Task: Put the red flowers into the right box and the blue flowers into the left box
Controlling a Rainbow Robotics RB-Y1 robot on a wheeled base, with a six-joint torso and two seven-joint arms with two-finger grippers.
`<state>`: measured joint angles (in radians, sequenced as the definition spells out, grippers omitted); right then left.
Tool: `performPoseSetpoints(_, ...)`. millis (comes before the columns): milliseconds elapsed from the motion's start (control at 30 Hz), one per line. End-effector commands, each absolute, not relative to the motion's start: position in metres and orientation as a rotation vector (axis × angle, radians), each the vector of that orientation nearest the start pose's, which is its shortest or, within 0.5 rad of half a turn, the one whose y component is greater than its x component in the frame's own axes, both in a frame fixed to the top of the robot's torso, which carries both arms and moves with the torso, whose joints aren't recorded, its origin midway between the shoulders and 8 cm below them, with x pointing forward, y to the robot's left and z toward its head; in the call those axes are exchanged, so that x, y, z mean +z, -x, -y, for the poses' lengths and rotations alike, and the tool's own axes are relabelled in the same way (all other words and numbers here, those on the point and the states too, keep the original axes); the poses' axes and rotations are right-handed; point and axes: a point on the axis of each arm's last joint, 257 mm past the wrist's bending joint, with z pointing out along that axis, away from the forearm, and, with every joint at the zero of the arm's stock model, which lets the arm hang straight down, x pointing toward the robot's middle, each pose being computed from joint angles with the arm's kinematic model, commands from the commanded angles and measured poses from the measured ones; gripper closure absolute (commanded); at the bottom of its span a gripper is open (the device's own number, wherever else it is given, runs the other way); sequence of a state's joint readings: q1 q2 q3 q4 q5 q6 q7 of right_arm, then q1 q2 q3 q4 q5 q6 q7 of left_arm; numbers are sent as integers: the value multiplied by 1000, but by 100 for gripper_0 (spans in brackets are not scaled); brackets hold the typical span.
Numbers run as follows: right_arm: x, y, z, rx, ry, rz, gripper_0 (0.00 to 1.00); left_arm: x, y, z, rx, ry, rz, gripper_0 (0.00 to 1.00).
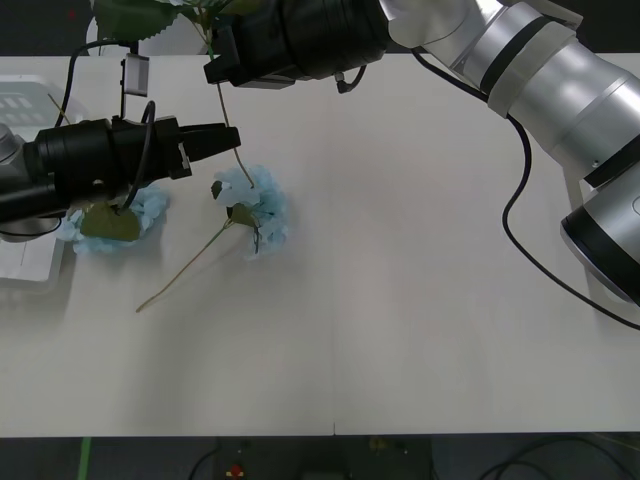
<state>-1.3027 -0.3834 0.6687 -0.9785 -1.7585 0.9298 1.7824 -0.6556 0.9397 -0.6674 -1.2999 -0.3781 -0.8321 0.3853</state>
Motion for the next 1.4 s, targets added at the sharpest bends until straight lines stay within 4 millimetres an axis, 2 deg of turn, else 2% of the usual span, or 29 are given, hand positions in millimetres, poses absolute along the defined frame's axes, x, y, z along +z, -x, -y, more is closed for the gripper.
performPoseSetpoints(33,19,-529,-166,1141,891,-1959,100,-67,-524,-88,-1311,-584,-1649,0)
performPoseSetpoints(67,19,-529,-166,1141,889,-1960,100,-67,-524,-87,-1312,-584,-1650,17)
performPoseSetpoints(100,18,-528,-166,1142,891,-1962,100,-68,-525,-87,-1313,-581,-1651,39)
performPoseSetpoints(133,19,-529,-166,1142,890,-1960,100,-68,-525,-87,-1316,-578,-1653,82)
performPoseSetpoints(167,18,-529,-166,1140,890,-1961,100,-68,-524,-87,-1319,-577,-1655,100)
performPoseSetpoints(733,18,-529,-165,1137,889,-1962,100,-57,-509,-99,-1384,-602,-1648,100)
performPoseSetpoints(767,18,-531,-165,1130,889,-1960,97,-57,-509,-98,-1386,-603,-1649,100)
performPoseSetpoints(800,18,-532,-164,1120,889,-1958,87,-56,-509,-99,-1386,-600,-1648,100)
performPoseSetpoints(833,18,-533,-164,1111,892,-1956,74,-57,-509,-98,-1387,-600,-1649,100)
performPoseSetpoints(867,18,-534,-164,1112,885,-1956,52,-56,-509,-99,-1389,-597,-1646,100)
performPoseSetpoints(900,18,-535,-163,1110,881,-1956,44,-56,-509,-98,-1390,-599,-1648,100)
performPoseSetpoints(933,18,-537,-163,1107,874,-1956,31,-55,-509,-98,-1392,-596,-1645,100)
performPoseSetpoints(1000,17,-539,-162,1092,872,-1955,17,-54,-508,-98,-1400,-594,-1641,100)
performPoseSetpoints(1067,17,-543,-159,1077,867,-1953,9,-52,-507,-98,-1409,-593,-1636,100)
performPoseSetpoints(1133,19,-545,-157,1069,865,-1948,5,-50,-508,-99,-1410,-592,-1632,100)
performPoseSetpoints(1267,20,-548,-152,1056,868,-1944,2,-42,-511,-104,-1401,-587,-1617,100)
performPoseSetpoints(1333,21,-552,-147,1043,868,-1940,1,-39,-513,-113,-1375,-587,-1620,100)
performPoseSetpoints(1400,20,-554,-141,1028,876,-1943,1,-36,-516,-132,-1336,-577,-1627,100)
